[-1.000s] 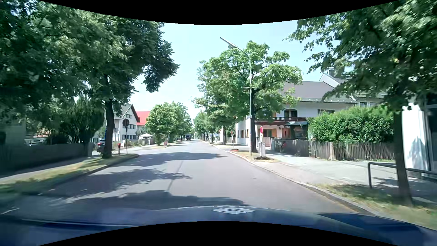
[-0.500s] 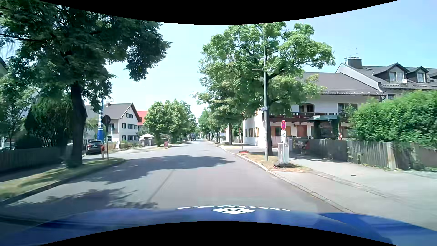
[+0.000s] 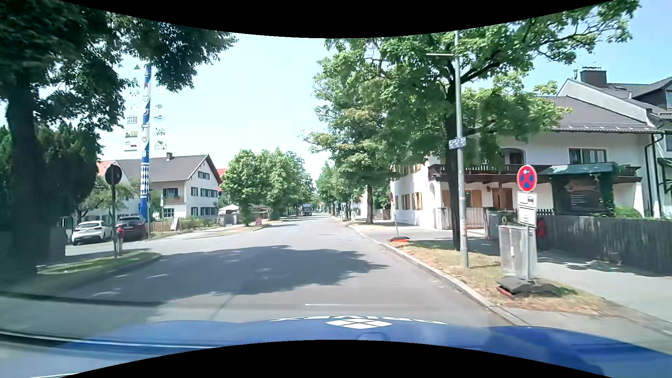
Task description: Follow the waypoints while adhering to traffic rules and regulations
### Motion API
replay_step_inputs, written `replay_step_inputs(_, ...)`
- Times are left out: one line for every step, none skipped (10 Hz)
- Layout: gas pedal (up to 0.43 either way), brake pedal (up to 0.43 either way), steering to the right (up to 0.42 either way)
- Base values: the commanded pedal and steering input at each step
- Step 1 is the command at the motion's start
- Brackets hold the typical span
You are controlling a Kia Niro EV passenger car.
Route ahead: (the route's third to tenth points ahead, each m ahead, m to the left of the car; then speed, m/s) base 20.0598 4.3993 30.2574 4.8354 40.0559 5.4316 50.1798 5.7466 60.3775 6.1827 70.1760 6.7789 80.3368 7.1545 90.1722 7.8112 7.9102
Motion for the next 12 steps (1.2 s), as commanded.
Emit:
replay_step_inputs(0.13, 0.0, -0.039)
replay_step_inputs(0.13, 0.0, -0.036)
replay_step_inputs(0.118, 0.0, -0.033)
replay_step_inputs(0.118, 0.0, -0.031)
replay_step_inputs(0.118, 0.0, -0.027)
replay_step_inputs(0.11, 0.0, -0.02)
replay_step_inputs(0.11, 0.0, -0.015)
replay_step_inputs(0.11, 0.0, -0.015)
replay_step_inputs(0.079, 0.0, -0.015)
replay_step_inputs(0.067, 0.0, -0.013)
replay_step_inputs(0.067, 0.0, -0.012)
replay_step_inputs(0.067, 0.0, -0.012)
